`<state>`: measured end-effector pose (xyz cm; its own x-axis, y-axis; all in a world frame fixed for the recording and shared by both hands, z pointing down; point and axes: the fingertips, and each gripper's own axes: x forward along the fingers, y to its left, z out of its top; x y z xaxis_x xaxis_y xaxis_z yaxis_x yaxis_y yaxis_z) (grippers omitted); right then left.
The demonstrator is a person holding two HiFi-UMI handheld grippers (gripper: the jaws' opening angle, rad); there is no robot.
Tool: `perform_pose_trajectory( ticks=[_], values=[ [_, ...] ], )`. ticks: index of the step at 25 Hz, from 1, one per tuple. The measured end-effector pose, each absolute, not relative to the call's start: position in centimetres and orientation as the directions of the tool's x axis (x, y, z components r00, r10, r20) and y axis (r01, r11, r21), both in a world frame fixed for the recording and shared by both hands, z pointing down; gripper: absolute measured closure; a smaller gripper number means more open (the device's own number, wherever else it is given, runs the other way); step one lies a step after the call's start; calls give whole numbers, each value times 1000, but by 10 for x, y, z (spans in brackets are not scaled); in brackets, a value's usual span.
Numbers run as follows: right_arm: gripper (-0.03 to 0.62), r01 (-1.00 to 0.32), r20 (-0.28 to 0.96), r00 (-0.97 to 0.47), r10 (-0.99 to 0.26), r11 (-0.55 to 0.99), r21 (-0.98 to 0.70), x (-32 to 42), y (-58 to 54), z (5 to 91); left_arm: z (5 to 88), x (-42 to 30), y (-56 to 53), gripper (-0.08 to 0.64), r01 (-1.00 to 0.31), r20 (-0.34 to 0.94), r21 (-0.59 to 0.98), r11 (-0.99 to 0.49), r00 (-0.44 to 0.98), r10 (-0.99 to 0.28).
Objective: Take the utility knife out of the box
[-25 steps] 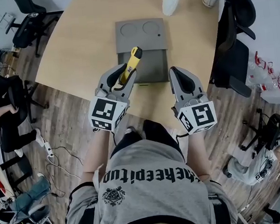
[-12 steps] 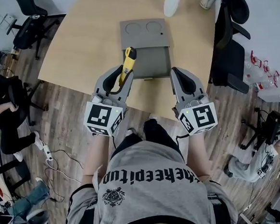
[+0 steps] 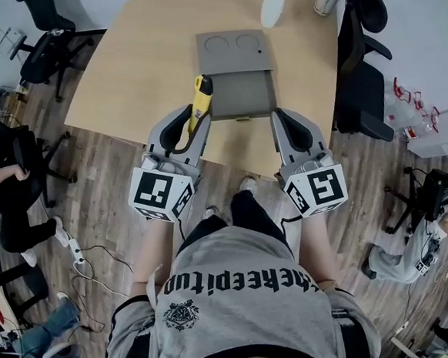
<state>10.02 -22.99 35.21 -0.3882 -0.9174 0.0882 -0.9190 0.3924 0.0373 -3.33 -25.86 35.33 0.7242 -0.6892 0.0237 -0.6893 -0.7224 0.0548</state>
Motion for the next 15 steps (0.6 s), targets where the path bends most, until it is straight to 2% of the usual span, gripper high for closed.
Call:
perform_pose_trajectory(
  ticks=[15],
  values=[
    [586, -936, 53, -341, -939, 344, 75, 50, -179, 338, 333, -88, -212, 433, -662, -63, 65, -746, 744, -665]
  ],
)
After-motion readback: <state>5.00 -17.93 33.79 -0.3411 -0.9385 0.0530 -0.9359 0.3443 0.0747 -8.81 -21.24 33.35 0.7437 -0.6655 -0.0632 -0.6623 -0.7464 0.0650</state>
